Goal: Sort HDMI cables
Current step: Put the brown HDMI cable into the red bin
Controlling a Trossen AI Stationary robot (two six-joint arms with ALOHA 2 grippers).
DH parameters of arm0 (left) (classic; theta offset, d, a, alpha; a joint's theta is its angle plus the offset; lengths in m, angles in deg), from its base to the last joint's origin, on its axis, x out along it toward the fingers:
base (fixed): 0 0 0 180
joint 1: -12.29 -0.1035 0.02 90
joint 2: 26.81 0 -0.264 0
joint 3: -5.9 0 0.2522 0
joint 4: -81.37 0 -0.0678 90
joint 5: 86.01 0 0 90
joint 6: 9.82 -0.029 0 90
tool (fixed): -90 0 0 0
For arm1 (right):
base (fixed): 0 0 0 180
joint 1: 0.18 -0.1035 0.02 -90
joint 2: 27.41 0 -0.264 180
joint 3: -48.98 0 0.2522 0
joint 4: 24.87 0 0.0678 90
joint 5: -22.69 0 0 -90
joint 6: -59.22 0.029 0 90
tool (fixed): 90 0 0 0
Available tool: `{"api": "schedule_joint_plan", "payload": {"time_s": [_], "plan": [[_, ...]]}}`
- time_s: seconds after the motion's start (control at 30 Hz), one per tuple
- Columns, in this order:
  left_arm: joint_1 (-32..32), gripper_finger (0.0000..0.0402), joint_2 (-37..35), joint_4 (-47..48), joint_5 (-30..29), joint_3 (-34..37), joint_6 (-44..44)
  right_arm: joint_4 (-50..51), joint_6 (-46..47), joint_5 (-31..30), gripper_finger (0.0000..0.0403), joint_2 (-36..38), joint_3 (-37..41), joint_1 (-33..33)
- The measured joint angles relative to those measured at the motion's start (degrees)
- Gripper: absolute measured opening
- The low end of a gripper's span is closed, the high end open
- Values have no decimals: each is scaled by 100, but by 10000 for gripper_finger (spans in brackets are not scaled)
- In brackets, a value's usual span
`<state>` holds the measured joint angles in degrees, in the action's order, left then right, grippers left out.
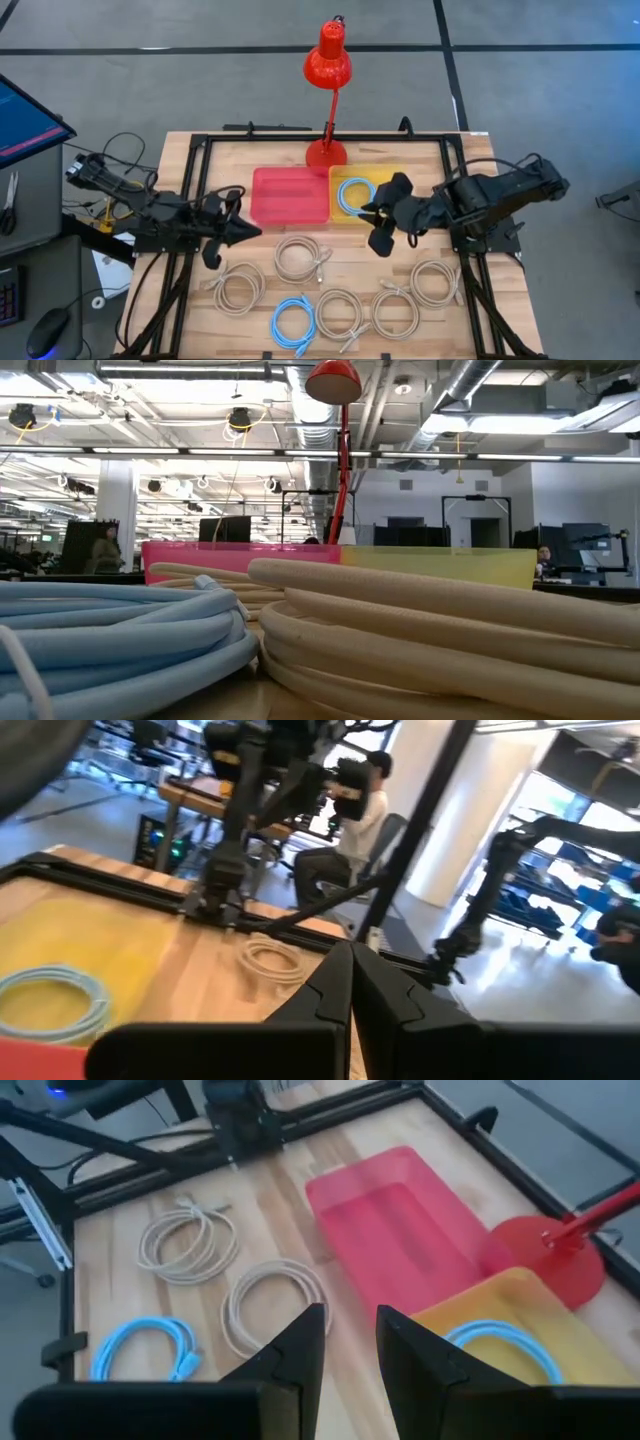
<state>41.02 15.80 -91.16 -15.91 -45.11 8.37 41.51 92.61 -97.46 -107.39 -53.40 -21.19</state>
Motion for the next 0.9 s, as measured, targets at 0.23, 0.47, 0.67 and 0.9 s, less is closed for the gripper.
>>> {"api": "schedule_joint_plan", "payload": {"time_s": [0.23, 0.47, 0.67, 0.9], "plan": [[507, 5, 415, 59, -231, -336, 279, -94, 553, -90, 85, -97, 11, -130], [1098, 4, 1000, 424, -955, -909, 586, -194, 721, -365, 85, -93, 9, -268], [1522, 4, 1398, 2533, -1805, -1822, 1484, -190, 721, -505, 85, -93, 9, -339], [1630, 4, 1822, 3488, -1801, -2217, 2204, -144, 721, -613, 85, -93, 9, -335]]}}
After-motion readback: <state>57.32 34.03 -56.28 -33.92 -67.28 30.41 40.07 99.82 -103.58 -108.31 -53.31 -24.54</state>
